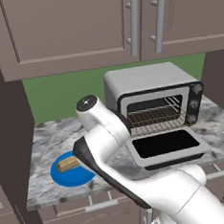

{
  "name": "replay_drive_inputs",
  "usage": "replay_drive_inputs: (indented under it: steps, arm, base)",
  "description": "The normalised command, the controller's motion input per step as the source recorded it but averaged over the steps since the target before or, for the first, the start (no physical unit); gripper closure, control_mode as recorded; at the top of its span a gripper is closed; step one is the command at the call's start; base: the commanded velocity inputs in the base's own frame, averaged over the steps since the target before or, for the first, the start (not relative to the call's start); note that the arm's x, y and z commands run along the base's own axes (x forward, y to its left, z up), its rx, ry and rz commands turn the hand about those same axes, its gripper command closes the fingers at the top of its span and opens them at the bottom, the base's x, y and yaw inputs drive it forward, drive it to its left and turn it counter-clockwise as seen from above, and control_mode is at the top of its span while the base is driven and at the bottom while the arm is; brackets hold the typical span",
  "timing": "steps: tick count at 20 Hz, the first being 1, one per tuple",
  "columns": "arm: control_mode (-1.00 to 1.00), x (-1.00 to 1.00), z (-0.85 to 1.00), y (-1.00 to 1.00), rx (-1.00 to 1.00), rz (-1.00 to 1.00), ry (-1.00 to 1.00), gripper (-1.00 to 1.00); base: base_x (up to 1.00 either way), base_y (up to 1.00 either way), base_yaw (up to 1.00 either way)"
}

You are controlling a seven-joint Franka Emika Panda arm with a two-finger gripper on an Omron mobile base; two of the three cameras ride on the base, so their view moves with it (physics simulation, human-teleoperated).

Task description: Pull the toaster oven rack outwards. Pick up the baguette from the plate and place it on the toaster oven rack. Close the toaster oven door fully and set the temperature to the lowest setting.

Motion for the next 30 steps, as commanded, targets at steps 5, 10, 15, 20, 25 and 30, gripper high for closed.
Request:
replay_drive_inputs:
  steps: [5,10,15,20,25,30]
  arm:
    - [-1.0,0.27,-0.4,0.18,0.0,0.53,0.16,-1.0]
    - [-1.0,0.17,-0.34,0.56,-0.02,0.56,0.26,-1.0]
    - [-1.0,0.52,-0.08,0.59,-0.04,0.46,0.4,-1.0]
    - [-1.0,0.4,-0.03,0.66,-0.07,0.46,0.32,-1.0]
    - [-1.0,0.1,-0.25,0.16,-0.02,0.09,0.0,-1.0]
    - [-1.0,0.12,-0.43,0.08,-0.03,0.02,-0.07,-1.0]
  base:
    - [0.0,0.0,0.0]
    - [0.0,0.0,0.0]
    - [0.0,0.0,0.0]
    - [0.0,0.0,0.0]
    - [0.0,0.0,0.0]
    - [0.0,0.0,0.0]
